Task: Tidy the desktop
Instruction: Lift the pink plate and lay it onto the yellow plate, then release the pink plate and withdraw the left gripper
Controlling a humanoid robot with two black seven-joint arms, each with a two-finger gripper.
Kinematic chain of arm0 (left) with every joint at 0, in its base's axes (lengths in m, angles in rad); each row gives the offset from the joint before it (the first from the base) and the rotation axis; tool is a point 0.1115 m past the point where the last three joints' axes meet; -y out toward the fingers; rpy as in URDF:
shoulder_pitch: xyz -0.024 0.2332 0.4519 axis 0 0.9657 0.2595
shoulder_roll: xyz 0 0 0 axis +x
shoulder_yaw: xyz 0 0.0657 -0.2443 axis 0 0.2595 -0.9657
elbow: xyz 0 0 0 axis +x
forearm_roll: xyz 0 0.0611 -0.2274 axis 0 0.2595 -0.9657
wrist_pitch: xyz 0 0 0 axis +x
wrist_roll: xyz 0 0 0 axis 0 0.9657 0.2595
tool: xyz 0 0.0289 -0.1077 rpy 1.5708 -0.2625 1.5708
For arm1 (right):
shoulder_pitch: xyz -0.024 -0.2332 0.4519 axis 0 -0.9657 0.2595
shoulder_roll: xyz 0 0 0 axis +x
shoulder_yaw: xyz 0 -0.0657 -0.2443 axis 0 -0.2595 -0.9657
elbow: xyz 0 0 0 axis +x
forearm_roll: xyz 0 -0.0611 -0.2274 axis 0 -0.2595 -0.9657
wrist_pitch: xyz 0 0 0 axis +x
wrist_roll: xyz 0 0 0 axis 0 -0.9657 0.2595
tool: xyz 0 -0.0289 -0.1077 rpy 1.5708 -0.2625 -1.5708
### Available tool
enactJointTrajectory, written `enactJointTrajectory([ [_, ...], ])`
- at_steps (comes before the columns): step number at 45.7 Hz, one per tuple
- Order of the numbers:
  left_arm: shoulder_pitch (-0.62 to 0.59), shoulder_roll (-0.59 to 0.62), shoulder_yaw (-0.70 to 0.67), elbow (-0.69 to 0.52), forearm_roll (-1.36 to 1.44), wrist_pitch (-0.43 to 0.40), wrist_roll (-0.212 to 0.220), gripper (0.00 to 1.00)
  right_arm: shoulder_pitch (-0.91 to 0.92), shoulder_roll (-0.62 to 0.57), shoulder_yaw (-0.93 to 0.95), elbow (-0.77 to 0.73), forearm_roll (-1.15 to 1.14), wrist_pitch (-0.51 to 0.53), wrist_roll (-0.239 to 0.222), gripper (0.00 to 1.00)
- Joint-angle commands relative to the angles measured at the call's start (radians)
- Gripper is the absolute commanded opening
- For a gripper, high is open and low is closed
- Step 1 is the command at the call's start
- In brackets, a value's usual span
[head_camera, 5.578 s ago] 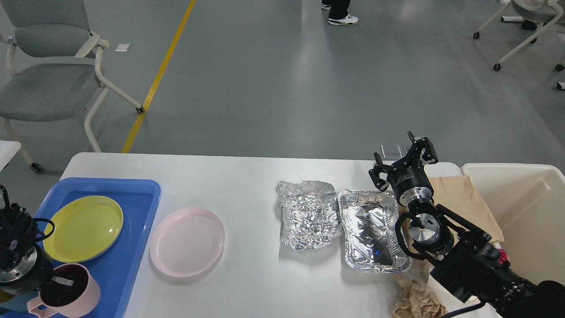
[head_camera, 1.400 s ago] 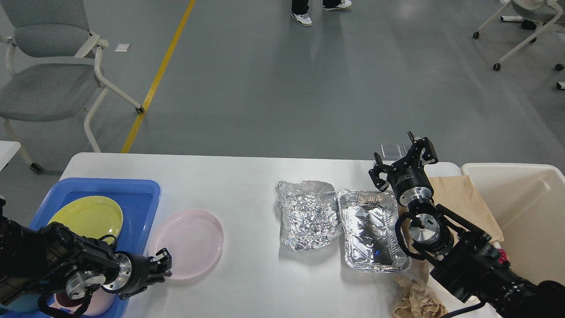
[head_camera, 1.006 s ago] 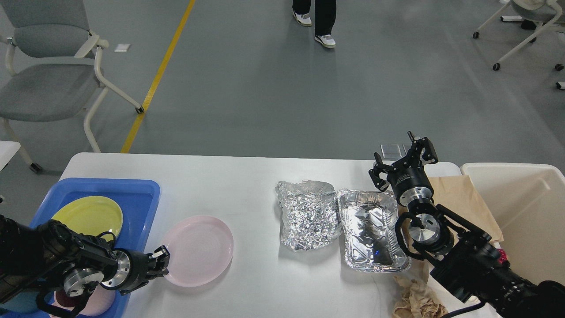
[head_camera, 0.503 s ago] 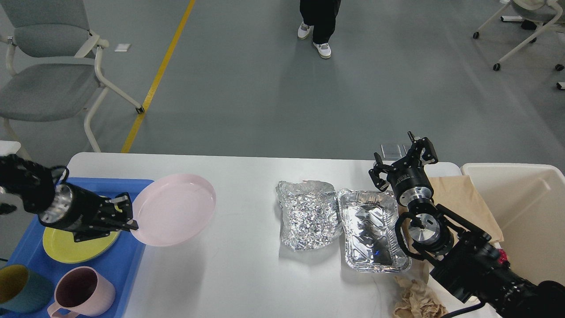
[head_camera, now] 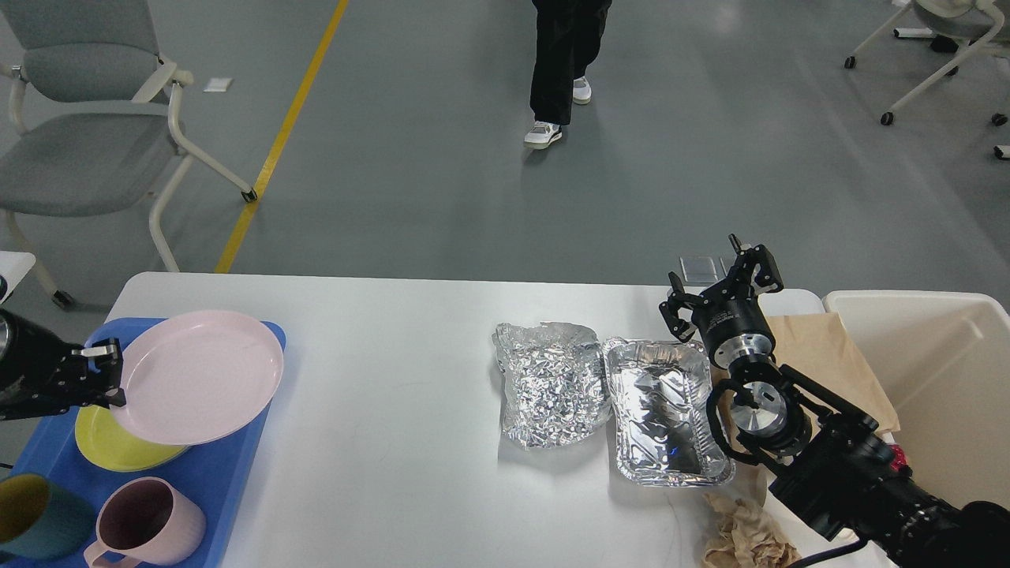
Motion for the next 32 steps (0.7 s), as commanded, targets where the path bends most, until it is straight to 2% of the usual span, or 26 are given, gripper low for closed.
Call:
enactJointTrajectory([
  [1, 0.132, -0.001, -0.030, 0.058, -0.011, 0.095, -0.021, 0.00, 0.000, 0.000, 0.000, 0.000, 0.000, 0.000, 0.000, 1.00],
  [7, 0.192, 0.013, -0.057, 0.113, -0.016, 0.219, -0.020, 0.00, 0.000, 0.000, 0.000, 0.000, 0.000, 0.000, 0.000, 1.00],
  [12, 0.265, 0.025, -0.122, 0.153, -0.016, 0.288, -0.015, 0.00, 0.000, 0.000, 0.000, 0.000, 0.000, 0.000, 0.000, 1.00],
  [23, 0.431, 0.018, -0.240, 0.279, -0.016, 0.363, -0.003, 0.00, 0.000, 0.000, 0.000, 0.000, 0.000, 0.000, 0.000, 1.00],
  [32, 0.486, 0.012, -0.286, 0.291, -0.014, 0.371, 0.003, 0.00, 0.000, 0.000, 0.000, 0.000, 0.000, 0.000, 0.000, 1.00],
])
